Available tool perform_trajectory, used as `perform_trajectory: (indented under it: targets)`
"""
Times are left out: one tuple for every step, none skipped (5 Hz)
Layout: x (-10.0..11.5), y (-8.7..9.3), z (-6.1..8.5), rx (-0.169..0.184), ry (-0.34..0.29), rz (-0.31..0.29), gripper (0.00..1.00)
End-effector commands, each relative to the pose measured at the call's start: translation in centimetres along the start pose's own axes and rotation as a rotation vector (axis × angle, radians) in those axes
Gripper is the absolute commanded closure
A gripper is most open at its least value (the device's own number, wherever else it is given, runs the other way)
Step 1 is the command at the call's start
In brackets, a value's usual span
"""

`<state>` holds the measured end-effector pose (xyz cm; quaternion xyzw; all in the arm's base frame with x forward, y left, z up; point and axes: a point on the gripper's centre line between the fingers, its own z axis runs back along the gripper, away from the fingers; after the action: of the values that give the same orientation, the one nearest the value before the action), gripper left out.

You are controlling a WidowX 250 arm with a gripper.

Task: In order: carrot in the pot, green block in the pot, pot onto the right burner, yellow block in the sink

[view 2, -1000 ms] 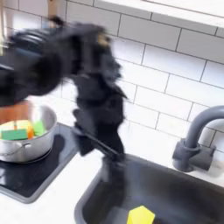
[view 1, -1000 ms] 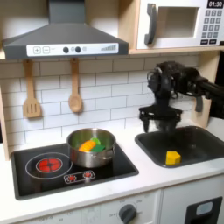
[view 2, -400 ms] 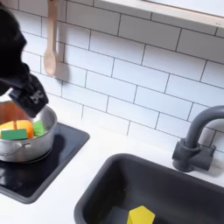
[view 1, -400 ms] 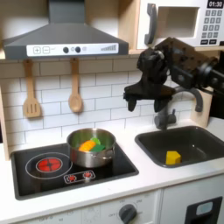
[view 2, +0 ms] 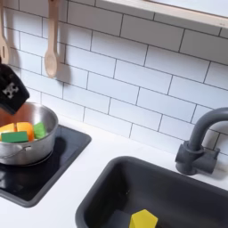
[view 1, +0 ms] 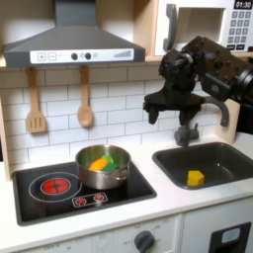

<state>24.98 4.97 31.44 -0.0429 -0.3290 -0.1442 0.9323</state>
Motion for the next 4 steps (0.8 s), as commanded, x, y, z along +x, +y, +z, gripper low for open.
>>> perform_trajectory:
  targets:
    - [0.0,0.0,0.0,0.001,-0.001,0.000,0.00]
    - [-0.3,0.4,-0.6,0.015,0.012,0.016,0.00]
    - [0.5,0.5,-0.2,0.016,-0.073,0.010,0.00]
    - [1.2,1.5,-0.2,0.053,-0.153,0.034,0.00]
